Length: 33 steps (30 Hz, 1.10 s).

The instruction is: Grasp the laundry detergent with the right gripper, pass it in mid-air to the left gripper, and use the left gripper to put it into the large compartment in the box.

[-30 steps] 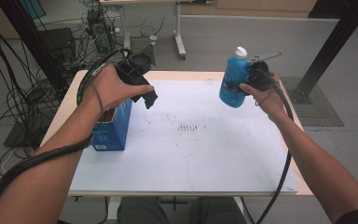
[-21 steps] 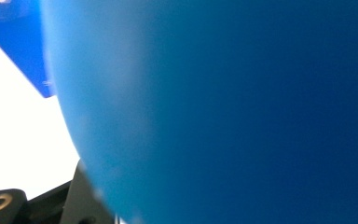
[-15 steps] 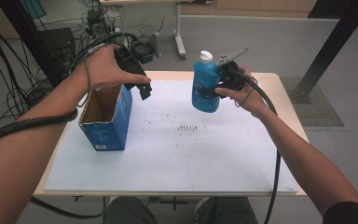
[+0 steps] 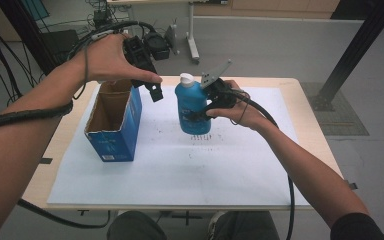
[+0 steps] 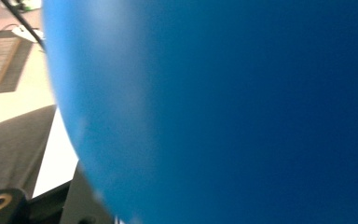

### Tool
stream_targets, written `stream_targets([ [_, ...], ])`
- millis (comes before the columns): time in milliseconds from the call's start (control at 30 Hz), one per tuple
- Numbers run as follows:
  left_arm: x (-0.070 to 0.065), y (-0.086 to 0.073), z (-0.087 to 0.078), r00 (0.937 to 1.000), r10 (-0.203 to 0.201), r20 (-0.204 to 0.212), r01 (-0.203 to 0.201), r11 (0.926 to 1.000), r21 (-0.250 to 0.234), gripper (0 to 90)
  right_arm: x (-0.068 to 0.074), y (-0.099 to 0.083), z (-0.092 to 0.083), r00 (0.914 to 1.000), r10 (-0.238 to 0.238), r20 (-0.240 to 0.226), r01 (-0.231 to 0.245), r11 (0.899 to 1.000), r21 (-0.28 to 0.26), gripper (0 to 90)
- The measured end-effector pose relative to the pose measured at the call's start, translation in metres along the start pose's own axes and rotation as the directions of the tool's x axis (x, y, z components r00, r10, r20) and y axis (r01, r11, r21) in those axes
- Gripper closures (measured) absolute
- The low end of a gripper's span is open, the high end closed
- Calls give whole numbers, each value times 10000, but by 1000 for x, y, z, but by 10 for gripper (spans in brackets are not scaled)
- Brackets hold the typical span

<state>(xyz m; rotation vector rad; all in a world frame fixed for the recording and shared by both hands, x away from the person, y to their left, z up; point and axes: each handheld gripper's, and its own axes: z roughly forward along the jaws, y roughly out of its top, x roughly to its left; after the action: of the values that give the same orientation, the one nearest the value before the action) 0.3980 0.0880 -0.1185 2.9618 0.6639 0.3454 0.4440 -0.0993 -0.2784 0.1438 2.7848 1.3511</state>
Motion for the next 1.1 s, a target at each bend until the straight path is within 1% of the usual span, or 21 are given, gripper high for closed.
stream_targets([
  [33,0,0,0,10000,0,0,0,10000,0,54,0,0,0,10000,0,0,0,10000,0,437],
  [100,-3,0,-1,9998,185,61,-185,9998,26,54,2,2,5,9996,-151,-246,147,9998,-146,438],
  [133,-4,0,-1,9996,250,94,-251,9997,64,54,4,4,10,9985,-272,-481,256,9991,-335,438],
  [167,-6,1,0,9992,368,173,-370,9992,141,54,4,4,10,9985,-272,-481,256,9991,-335,438],
  [200,-7,1,1,9985,489,228,-493,9986,189,54,6,5,13,9977,-324,-597,298,9986,-433,438],
  [300,-10,3,3,9966,709,413,-720,9970,278,54,10,7,20,9953,-623,-736,591,9972,-457,438],
  [400,-13,6,6,9939,929,595,-953,9947,380,54,13,8,25,9935,-746,-859,710,9965,-440,438],
  [500,-16,9,11,9899,1147,831,-1193,9915,522,54,16,8,30,9919,-787,-993,736,9958,-539,438],
  [600,-16,12,16,9862,1332,979,-1400,9879,664,54,21,10,35,9888,-1023,-1085,968,9938,-548,438],
  [633,-16,14,18,9847,1393,1047,-1466,9871,650,54,21,10,35,9888,-1023,-1085,968,9938,-548,438],
  [667,-17,16,20,9814,1502,1194,-1584,9854,626,54,24,12,36,9874,-1089,-1149,1027,9930,-589,438],
  [767,-18,18,23,9796,1548,1278,-1634,9848,590,54,25,13,35,9854,-1192,-1215,1112,9913,-704,438],
  [833,-19,22,27,9760,1666,1405,-1766,9823,620,54,26,14,35,9841,-1259,-1249,1170,9902,-762,438],
  [900,-19,23,28,9749,1693,1449,-1795,9819,608,54,27,15,34,9833,-1298,-1272,1204,9896,-784,438],
  [1000,-20,27,30,9700,1837,1593,-1947,9792,564,54,28,16,32,9817,-1366,-1331,1250,9879,-921,438],
  [1100,-21,29,31,9677,1883,1676,-1990,9788,494,53,29,16,31,9808,-1413,-1345,1291,9870,-961,438],
])
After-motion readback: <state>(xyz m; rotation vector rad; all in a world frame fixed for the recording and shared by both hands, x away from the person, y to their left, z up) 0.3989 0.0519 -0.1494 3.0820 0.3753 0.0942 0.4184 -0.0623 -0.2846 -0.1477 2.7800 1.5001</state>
